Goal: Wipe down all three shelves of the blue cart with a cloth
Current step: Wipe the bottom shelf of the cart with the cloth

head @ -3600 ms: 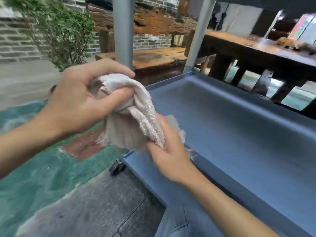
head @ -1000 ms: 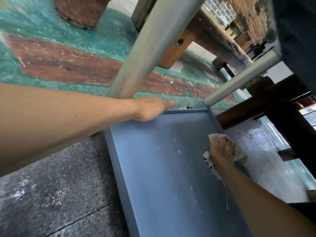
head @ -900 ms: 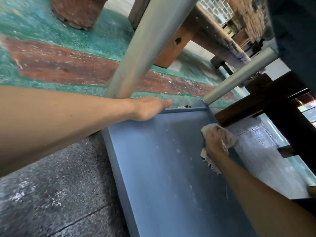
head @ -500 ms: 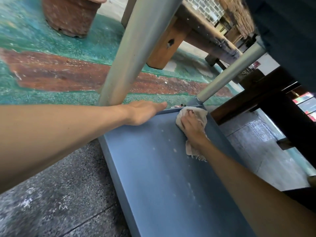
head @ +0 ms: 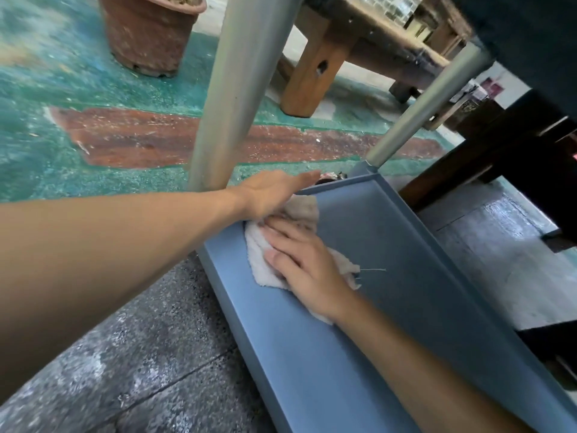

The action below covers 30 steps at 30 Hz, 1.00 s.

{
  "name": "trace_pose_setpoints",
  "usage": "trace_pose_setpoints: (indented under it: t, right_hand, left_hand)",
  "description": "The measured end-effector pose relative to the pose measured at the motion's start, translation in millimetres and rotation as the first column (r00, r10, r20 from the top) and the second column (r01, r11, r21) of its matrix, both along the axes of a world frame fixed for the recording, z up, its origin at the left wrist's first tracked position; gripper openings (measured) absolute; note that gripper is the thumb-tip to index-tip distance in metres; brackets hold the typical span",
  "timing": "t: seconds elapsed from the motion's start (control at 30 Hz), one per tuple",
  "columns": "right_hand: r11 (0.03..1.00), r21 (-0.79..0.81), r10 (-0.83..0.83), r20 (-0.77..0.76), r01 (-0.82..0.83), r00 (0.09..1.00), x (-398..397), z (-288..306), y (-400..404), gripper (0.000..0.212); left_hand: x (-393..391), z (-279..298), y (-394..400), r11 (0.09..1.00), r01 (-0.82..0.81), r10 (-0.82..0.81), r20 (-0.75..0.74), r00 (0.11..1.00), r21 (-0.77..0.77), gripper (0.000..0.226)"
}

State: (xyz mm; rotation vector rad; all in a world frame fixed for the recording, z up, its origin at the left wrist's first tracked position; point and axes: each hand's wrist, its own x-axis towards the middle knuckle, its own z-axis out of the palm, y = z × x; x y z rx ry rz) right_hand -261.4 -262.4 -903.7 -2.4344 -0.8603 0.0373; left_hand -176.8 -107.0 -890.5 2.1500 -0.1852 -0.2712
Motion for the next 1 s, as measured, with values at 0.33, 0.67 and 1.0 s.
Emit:
trace_pose_setpoints:
  t: [0.33, 0.67, 1.0]
  right_hand:
    - [0.996, 0.077, 0.058, -0.043, -0.055, 0.997, -66, 17, 19, 0.037]
    - [0.941, 0.004, -0.337, 0.083, 0.338, 0.938, -146, 30, -31, 0.044]
    - [0.790, -0.371, -0.506, 0.055, 0.488, 0.861, -145, -2, -7, 0.072]
  left_hand:
    - [-18, -3, 7, 0.996, 0.066, -0.075, 0.143, 0.987, 0.064, 0.083]
    - [-43, -5, -11, 0.924, 0.041, -0.234, 0.476, 0.848, 0.380, 0.033]
    - [-72, -18, -81, 0.909, 0.202, -0.328, 0.327, 0.886, 0.366, 0.057]
